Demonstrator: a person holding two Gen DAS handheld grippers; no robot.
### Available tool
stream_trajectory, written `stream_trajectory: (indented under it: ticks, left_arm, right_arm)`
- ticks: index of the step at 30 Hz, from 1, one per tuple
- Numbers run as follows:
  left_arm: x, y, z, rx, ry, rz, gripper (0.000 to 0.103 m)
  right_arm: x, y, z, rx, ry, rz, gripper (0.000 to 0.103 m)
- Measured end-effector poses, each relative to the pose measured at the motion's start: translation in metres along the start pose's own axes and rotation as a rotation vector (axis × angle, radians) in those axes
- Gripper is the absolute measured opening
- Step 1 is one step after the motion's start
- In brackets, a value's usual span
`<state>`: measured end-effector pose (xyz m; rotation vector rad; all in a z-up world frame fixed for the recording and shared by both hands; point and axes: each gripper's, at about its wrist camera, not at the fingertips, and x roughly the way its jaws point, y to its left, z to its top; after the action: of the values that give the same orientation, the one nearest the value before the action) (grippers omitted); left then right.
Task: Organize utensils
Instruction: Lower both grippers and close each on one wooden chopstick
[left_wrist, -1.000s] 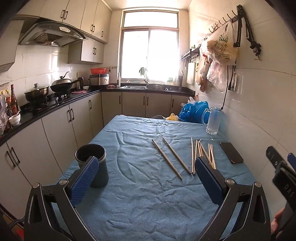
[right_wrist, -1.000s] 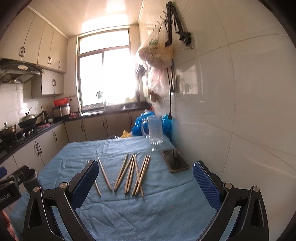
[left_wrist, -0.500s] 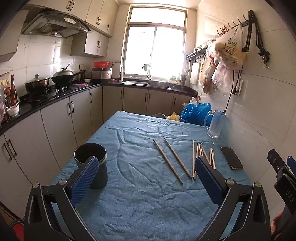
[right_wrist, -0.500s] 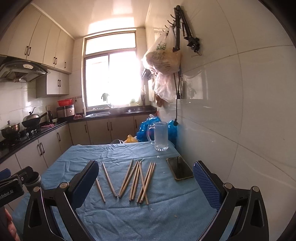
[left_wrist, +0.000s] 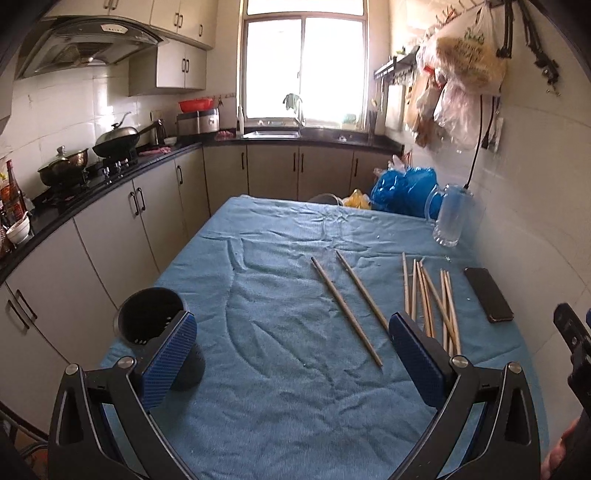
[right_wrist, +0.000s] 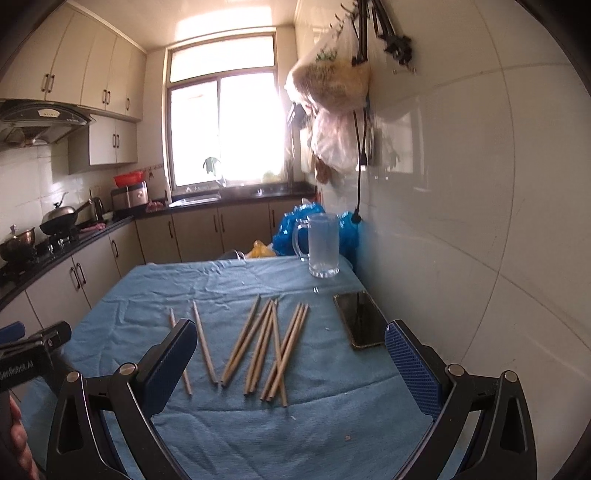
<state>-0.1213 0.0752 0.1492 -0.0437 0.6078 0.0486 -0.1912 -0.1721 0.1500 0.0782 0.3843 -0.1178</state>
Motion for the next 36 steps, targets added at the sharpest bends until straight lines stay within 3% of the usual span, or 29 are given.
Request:
stream_trajectory:
  ticks: [9,14,18,25,29,36]
  left_arm:
    - [0.081,-0.010,0.024,-0.046,0.156,-0.052,0.102]
    - [0.138,-0.013,0.025,-0.092,0.293,-0.074,0.077]
    - [0.182,-0.007,0.024,-0.163,0.378,-0.064,0.076]
    - [0.242,-0.005,0.026,-0.224,0.444,-0.067,0.062]
    - [0.259,-0.005,0.029,-0.243,0.446,-0.085,0.060]
    - [0.277,-0.013,0.032,-0.211,0.435,-0.072,0.060]
  right_arm:
    - [0.060,-0.026,0.007,0.017,0.133,0.033,0.103]
    - [0.114,-0.017,0.011,0.014,0.259,0.163,0.103]
    - [0.158,0.001,0.014,-0.003,0.351,0.267,0.092]
    - [0.254,0.049,0.019,0.005,0.578,0.495,0.062]
    - [0.299,0.080,0.018,-0.011,0.683,0.543,0.061]
    - [0.344,0.125,0.015,-0.081,0.753,0.577,0.061]
